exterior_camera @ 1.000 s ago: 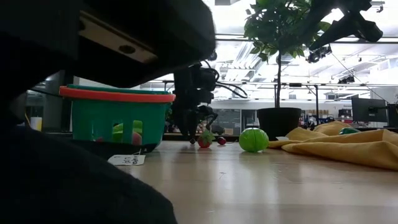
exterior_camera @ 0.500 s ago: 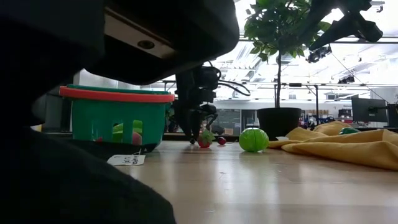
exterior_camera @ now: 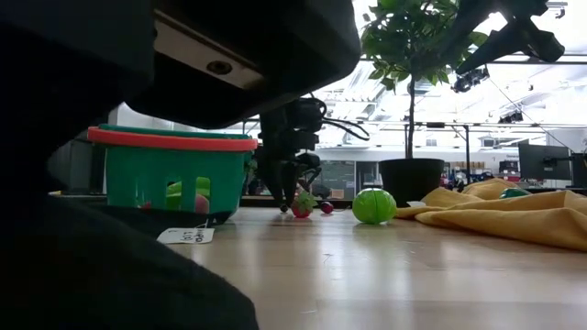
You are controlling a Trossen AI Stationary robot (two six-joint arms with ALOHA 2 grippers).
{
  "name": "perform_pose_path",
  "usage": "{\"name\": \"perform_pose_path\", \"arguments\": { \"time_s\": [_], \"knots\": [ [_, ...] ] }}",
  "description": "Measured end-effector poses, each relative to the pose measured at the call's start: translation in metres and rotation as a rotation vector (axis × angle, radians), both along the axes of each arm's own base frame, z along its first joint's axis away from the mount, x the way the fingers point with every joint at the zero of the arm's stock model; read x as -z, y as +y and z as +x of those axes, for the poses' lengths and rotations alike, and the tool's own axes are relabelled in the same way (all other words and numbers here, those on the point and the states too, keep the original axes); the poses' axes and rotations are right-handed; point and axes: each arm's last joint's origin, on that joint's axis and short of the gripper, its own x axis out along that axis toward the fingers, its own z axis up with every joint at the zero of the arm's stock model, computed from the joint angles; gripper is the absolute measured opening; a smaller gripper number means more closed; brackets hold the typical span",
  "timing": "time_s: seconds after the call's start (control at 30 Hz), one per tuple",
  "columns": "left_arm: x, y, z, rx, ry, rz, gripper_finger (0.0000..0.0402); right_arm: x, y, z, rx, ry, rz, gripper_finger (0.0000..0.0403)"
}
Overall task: Pick and placing Produce into tupperware
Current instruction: Put the blueberry in the green basket
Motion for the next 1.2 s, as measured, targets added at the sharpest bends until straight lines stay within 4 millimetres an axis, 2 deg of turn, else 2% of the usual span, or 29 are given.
{"name": "perform_pose_path", "arguments": {
  "time_s": [0.73,0.97,1.2],
  "knots": [
    [0.000,0.000,0.000,0.026,-0.008,-0.014,0.0115,0.000,0.000,0.000,-0.001,-0.003,0.003,0.0169],
    [0.013,0.002,-0.001,0.020,0.013,-0.036,0.0115,-0.001,0.000,0.001,-0.001,-0.010,0.006,0.0169],
    [0.013,0.003,0.000,0.016,0.015,-0.020,0.0115,-0.001,0.000,0.001,-0.001,-0.010,0.006,0.0169]
  ]
}}
